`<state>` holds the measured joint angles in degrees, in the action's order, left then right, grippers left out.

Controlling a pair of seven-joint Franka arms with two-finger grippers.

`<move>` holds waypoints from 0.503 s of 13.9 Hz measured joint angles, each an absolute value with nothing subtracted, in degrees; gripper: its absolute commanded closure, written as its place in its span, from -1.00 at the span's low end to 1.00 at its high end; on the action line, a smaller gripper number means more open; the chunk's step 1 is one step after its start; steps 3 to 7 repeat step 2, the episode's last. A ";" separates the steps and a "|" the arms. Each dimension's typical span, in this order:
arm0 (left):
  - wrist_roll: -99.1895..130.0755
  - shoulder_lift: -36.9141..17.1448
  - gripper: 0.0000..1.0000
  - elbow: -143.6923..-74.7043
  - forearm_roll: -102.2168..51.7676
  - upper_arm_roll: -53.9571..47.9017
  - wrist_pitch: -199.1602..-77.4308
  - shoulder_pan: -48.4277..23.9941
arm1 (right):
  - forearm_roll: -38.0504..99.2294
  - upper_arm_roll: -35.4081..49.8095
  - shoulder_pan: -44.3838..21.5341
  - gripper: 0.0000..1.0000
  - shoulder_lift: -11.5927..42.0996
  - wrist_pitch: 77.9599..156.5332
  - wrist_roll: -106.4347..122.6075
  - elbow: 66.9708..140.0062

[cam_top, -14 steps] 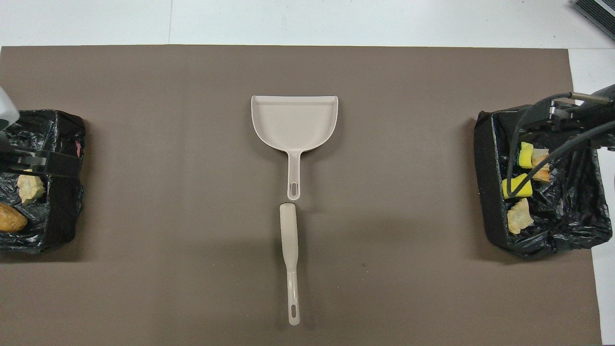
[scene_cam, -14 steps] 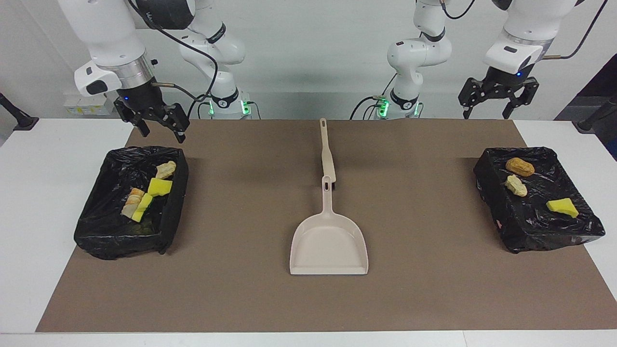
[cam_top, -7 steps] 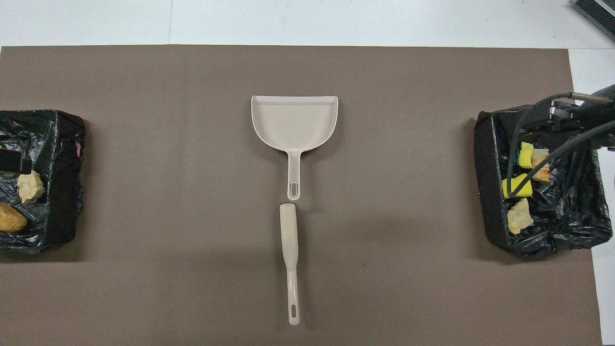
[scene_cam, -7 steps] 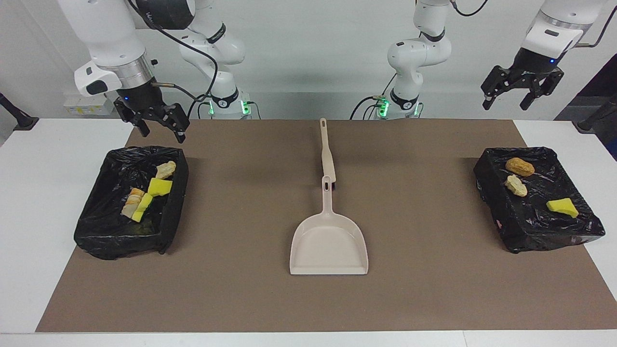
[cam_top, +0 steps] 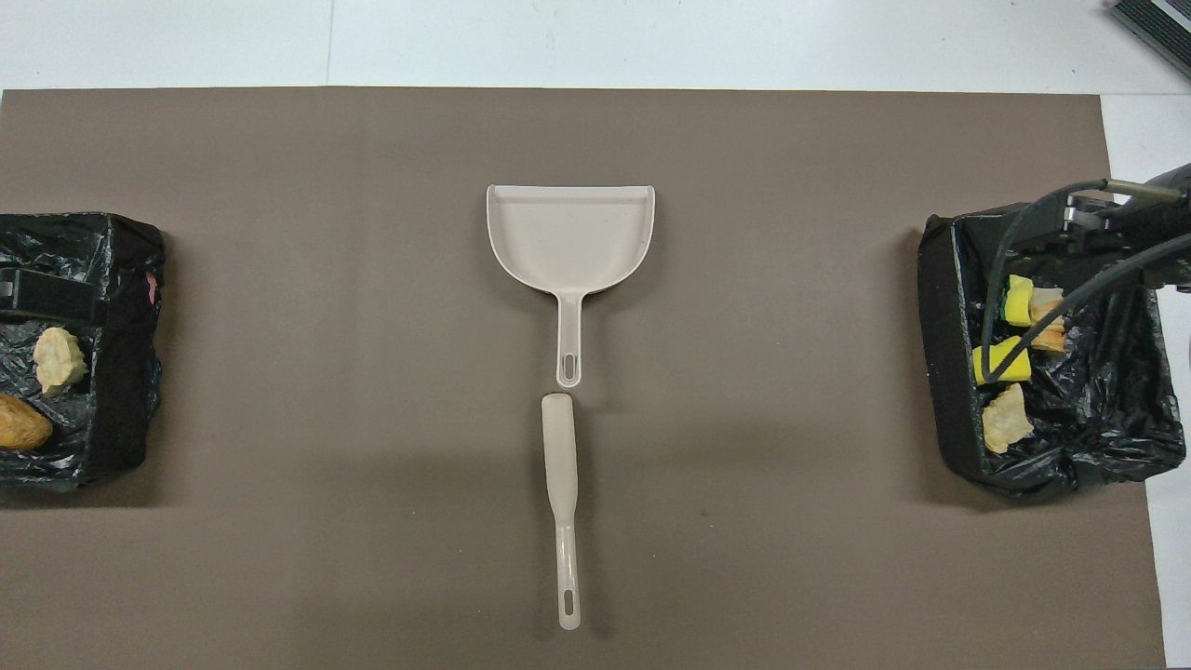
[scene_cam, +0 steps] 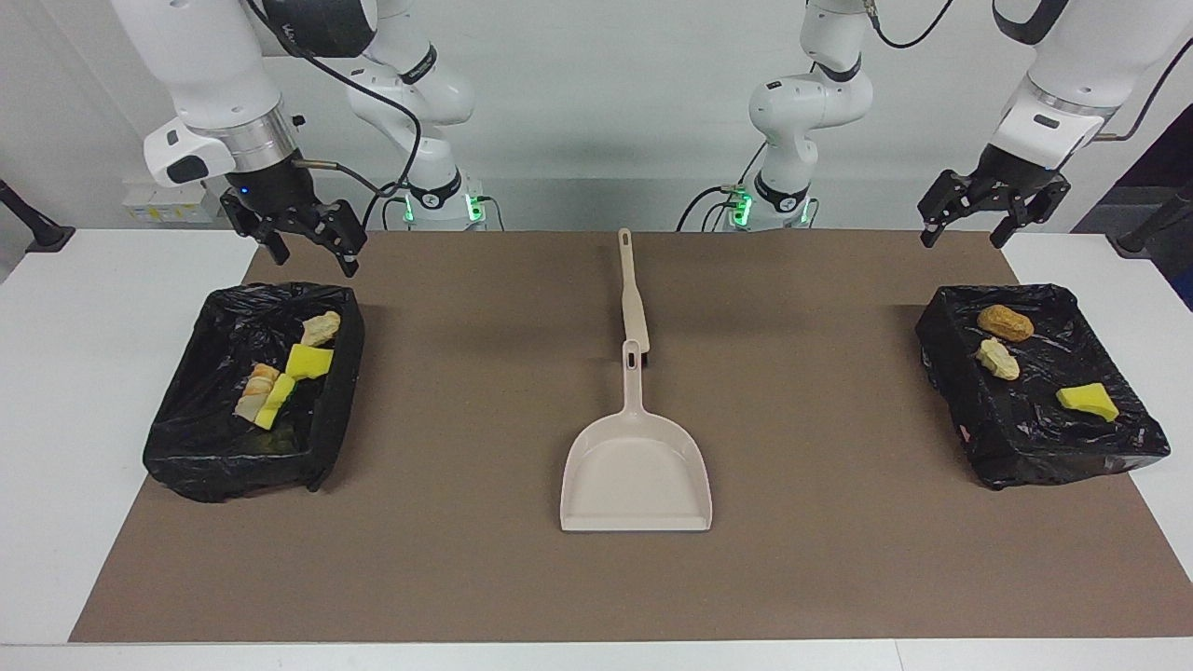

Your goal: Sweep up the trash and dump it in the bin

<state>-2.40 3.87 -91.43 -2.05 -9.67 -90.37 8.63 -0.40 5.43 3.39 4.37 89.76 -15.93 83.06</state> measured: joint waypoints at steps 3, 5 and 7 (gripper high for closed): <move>-2.40 3.94 -1.00 -91.43 -2.05 -10.24 -90.36 8.45 | -0.40 5.43 3.38 -1.00 4.37 89.76 -15.93 83.06; -2.40 3.94 -1.00 -91.43 -2.05 -10.24 -90.36 8.45 | -0.40 5.43 3.38 -1.00 4.37 89.76 -15.93 83.06; -2.40 3.94 -1.00 -91.43 -2.05 -10.24 -90.36 8.45 | -0.40 5.43 3.38 -1.00 4.37 89.76 -15.93 83.06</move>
